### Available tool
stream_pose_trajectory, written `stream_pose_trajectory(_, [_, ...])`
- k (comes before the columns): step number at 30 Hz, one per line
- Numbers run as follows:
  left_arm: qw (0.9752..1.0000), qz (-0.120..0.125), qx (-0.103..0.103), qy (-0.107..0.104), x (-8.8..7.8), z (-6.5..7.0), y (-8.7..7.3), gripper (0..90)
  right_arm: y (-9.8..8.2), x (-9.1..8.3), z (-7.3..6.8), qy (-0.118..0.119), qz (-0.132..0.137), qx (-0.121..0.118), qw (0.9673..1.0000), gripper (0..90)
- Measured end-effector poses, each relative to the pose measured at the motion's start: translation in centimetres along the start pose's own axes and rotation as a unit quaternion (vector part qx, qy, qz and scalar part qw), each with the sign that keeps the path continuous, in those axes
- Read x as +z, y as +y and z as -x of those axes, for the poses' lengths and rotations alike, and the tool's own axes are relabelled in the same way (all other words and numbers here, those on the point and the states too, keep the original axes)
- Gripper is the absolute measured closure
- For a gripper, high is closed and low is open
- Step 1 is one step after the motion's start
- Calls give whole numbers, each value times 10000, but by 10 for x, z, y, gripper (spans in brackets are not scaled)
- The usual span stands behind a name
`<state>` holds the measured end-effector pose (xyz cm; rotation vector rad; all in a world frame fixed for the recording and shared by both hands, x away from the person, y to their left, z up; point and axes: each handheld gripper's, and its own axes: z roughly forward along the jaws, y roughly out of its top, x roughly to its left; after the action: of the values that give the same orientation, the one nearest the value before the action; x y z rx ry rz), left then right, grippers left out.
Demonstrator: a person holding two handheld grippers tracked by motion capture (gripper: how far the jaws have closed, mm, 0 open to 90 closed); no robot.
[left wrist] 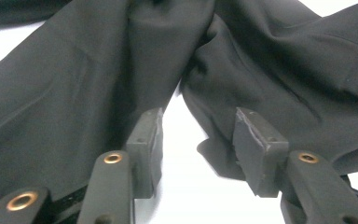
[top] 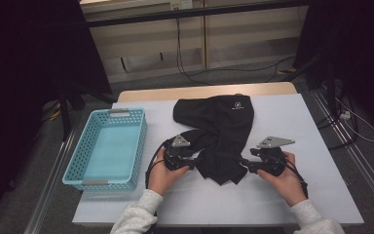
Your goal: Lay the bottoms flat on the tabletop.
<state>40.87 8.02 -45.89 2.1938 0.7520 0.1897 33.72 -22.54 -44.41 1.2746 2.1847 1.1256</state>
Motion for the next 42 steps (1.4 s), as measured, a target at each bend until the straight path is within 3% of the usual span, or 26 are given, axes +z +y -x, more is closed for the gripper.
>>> stream_pose_trajectory(6, [10000, 20, -65, -36, 0, 2, -1, 576, 7, 21, -12, -37, -39, -36, 10000, 444])
stream_pose_trajectory(11, [9999, 3, -93, -74, -2, 2, -2, 615, 7, 33, -22, -69, -278, -351, 9990, 489])
stream_pose_trajectory(13, [10000, 0, -59, -42, -2, 4, -2, 627, 6, 38, -23, -9, -372, -355, 9987, 573])
stream_pose_trajectory(15, [10000, 4, -56, -33, -2, 4, -3, 631, 5, 39, -23, 40, -362, -319, 9988, 598])
stream_pose_trajectory(16, [10000, 6, -61, -41, -2, 4, -3, 637, 5, 39, -23, 140, -362, -270, 9989, 726])
stream_pose_trajectory(18, [10000, 8, -61, -40, -2, 4, -3, 639, 4, 39, -23, 154, -368, -282, 9988, 749])
stream_pose_trajectory(21, [10000, 29, -42, -24, -2, 5, -3, 643, 3, 39, -24, 262, -322, -427, 9982, 864])
stream_pose_trajectory(26, [10000, 37, -56, -23, -2, 5, -3, 650, 3, 37, -24, 220, -338, -567, 9976, 879])
stream_pose_trajectory(34, [10000, 15, -74, -54, -3, 5, -4, 662, 7, 14, -4, 80, -51, -393, 9992, 881])
stream_pose_trajectory(39, [9999, 59, -121, -81, -2, 6, -3, 658, 6, 0, 21, -149, 164, -27, 9998, 881])
stream_pose_trajectory(42, [9998, 69, -142, -105, -1, 5, -3, 640, 7, -3, 29, -296, 193, 29, 9994, 882])
